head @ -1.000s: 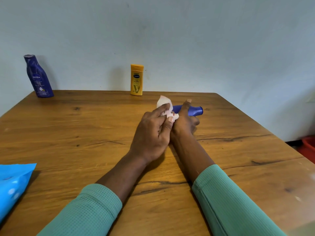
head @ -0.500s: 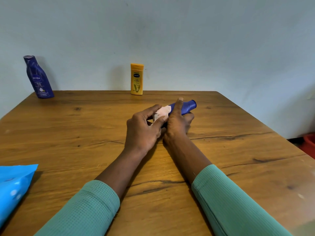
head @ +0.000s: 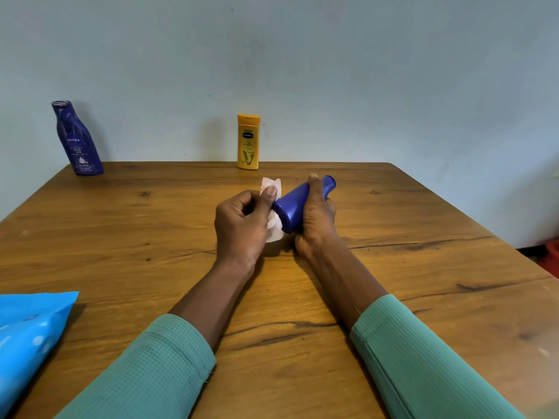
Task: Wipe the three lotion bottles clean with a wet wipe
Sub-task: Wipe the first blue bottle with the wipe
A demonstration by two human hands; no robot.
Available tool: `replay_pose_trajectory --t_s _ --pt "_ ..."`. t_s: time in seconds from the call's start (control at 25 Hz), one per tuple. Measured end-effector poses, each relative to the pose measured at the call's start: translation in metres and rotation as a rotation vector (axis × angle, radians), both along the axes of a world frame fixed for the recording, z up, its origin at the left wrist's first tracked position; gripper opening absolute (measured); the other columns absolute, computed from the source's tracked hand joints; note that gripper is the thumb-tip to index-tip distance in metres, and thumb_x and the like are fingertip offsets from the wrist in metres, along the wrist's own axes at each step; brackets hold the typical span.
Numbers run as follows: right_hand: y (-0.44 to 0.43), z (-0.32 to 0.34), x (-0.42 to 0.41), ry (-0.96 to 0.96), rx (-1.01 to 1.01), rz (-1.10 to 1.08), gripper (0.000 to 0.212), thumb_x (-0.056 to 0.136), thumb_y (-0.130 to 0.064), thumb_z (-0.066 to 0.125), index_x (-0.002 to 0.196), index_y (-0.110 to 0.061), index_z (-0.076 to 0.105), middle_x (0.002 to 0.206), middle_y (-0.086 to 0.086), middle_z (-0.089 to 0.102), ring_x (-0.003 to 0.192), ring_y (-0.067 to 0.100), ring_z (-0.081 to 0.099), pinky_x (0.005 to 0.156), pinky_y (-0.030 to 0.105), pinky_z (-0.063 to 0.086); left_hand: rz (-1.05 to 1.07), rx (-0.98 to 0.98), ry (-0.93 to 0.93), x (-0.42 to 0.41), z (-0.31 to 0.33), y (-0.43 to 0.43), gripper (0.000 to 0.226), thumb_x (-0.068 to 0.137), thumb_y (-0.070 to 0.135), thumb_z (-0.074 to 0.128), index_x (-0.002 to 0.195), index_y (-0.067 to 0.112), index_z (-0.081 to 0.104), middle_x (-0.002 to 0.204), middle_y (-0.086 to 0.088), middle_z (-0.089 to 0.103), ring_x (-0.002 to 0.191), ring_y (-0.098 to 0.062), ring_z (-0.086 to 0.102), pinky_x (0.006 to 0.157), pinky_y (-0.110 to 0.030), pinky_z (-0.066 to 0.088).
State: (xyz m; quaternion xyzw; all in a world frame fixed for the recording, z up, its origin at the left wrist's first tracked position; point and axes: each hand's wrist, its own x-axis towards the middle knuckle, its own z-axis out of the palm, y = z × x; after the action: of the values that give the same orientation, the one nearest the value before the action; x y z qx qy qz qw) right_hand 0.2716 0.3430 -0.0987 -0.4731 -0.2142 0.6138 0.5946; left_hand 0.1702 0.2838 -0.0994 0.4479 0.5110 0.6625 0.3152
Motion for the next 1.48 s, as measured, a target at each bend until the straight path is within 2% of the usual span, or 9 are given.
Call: replay_pose_trajectory --t_s 0.16,0.28,0.4,0.6,0.84,1.04,1.12,1.28,1.48 --pt "0.005 -0.002 0.002 0.134 -0.010 -0.034 0.063 0.093 -0.062 0.065 0.132 -0.015 0.048 0.104 0.014 0.074 0.089 0.029 0.074 0.085 0.054 0.063 -0.155 -0.056 -0.128 0.006 0.001 -0.002 0.025 0.103 0.025 0.062 0.090 0.014 0.080 0.094 -0.016 0.077 0.087 -0.020 0.066 0.082 -0.042 0.055" --pt "0.016 -0.008 0.011 0.265 -0.057 -0.043 0.073 0.088 -0.071 0.064 0.139 -0.021 0.047 0.107 0.017 0.078 0.094 0.035 0.077 0.080 0.057 0.062 -0.303 -0.064 -0.189 0.014 0.003 -0.008 0.028 0.103 0.009 0.059 0.104 0.027 0.080 0.102 0.005 0.081 0.103 -0.014 0.071 0.094 -0.037 0.056" --pt "0.018 -0.012 0.009 0.292 -0.092 0.024 0.084 0.077 -0.077 0.065 0.142 -0.025 0.050 0.114 0.017 0.077 0.100 0.039 0.076 0.085 0.061 0.059 -0.306 0.037 -0.063 0.014 -0.001 -0.007 0.033 0.096 0.008 0.070 0.129 0.016 0.072 0.120 0.005 0.077 0.114 -0.011 0.071 0.095 -0.032 0.060" --pt "0.013 -0.007 0.013 0.352 -0.085 0.139 0.077 0.088 -0.072 0.061 0.137 -0.012 0.059 0.117 0.018 0.075 0.107 0.037 0.073 0.083 0.052 0.062 -0.275 0.106 -0.008 0.013 0.002 -0.009 0.032 0.088 0.009 0.080 0.118 0.016 0.075 0.108 0.003 0.079 0.101 -0.009 0.075 0.081 -0.022 0.059" --pt "0.004 -0.001 0.006 0.302 -0.011 0.136 0.059 0.093 -0.055 0.069 0.127 -0.008 0.058 0.120 0.024 0.074 0.111 0.037 0.072 0.091 0.055 0.061 -0.169 0.091 -0.128 0.007 -0.005 0.001 0.010 0.091 0.021 0.077 0.084 0.013 0.078 0.080 -0.004 0.076 0.078 -0.015 0.066 0.073 -0.034 0.055" --pt "0.000 0.001 0.013 0.429 -0.042 0.182 0.061 0.097 -0.062 0.056 0.114 -0.004 0.065 0.086 0.018 0.074 0.085 0.029 0.070 0.065 0.040 0.064 -0.319 0.038 -0.146 0.008 -0.003 0.001 0.016 0.090 0.010 0.076 0.105 0.016 0.080 0.100 -0.006 0.080 0.093 -0.018 0.073 0.083 -0.035 0.061" --pt "-0.004 0.004 0.012 0.438 -0.063 0.192 0.058 0.096 -0.061 0.056 0.108 -0.005 0.065 0.078 0.015 0.070 0.079 0.027 0.067 0.059 0.037 0.063 -0.369 -0.029 -0.277 0.008 -0.001 -0.001 0.018 0.090 0.010 0.074 0.107 0.014 0.079 0.104 -0.009 0.080 0.096 -0.020 0.074 0.085 -0.036 0.062" --pt "-0.005 0.005 0.005 0.429 -0.070 0.228 0.057 0.094 -0.062 0.056 0.108 -0.008 0.066 0.077 0.013 0.071 0.079 0.028 0.067 0.070 0.041 0.057 -0.429 -0.177 -0.618 0.004 0.003 0.002 0.026 0.096 0.012 0.066 0.121 0.006 0.073 0.116 -0.015 0.077 0.108 -0.028 0.075 0.086 -0.041 0.065" --pt "0.003 0.000 0.006 0.429 -0.053 0.194 0.074 0.088 -0.071 0.059 0.124 -0.007 0.062 0.092 0.013 0.070 0.084 0.028 0.069 0.072 0.039 0.060 -0.542 -0.208 -0.582 0.001 0.007 -0.002 0.035 0.094 -0.002 0.062 0.125 0.010 0.071 0.120 -0.014 0.076 0.105 -0.026 0.074 0.085 -0.038 0.065"
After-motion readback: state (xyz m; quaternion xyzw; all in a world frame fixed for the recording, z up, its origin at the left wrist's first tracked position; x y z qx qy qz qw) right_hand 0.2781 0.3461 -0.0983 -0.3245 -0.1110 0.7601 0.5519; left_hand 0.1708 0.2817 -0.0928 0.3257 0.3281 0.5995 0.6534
